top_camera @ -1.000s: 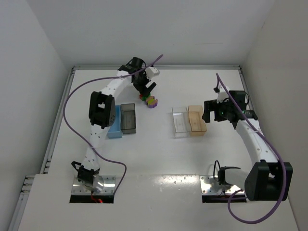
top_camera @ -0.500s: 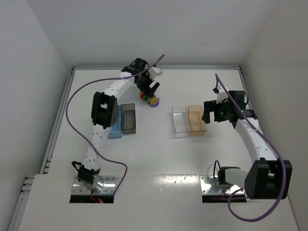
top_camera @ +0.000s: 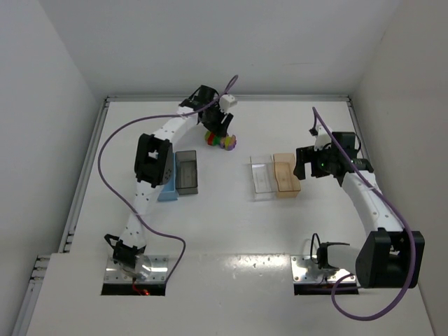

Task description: Sort the legos into containers by color

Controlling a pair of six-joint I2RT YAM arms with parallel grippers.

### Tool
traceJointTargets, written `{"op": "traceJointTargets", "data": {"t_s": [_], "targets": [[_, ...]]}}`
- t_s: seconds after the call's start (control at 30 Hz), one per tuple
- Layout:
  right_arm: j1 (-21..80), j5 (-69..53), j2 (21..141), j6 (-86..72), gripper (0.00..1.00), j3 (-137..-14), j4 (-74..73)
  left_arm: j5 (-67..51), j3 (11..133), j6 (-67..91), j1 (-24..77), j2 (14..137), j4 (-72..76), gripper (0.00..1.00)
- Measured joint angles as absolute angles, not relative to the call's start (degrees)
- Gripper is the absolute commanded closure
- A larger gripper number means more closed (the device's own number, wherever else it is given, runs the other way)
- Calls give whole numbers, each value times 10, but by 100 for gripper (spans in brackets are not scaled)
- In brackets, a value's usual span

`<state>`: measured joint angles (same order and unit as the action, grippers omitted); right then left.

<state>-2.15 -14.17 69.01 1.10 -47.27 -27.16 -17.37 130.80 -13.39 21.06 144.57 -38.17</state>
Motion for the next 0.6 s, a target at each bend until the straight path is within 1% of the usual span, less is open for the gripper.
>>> {"op": "traceJointTargets", "data": {"t_s": [0.1,0.13,0.23,0.33,0.43,0.6], "targets": [[-22,-142,691,11,1,-473,-272,-185,1296,-125,212,1442,-367,46],[-22,-142,691,11,1,-473,-271,-187,1291,-123,213,1440,-362,53],[-22,-142,691,11,1,-473,-271,-196,1269,-116,214,1431,-342,58],[-22,-142,691,11,1,-473,-271,-202,1232,-110,215,1414,-319,67],[-22,-142,691,11,1,-473,-272,-204,1184,-107,217,1389,-293,67],[-22,-143,691,11,1,-473,-272,-206,1092,-112,219,1336,-262,60]]}}
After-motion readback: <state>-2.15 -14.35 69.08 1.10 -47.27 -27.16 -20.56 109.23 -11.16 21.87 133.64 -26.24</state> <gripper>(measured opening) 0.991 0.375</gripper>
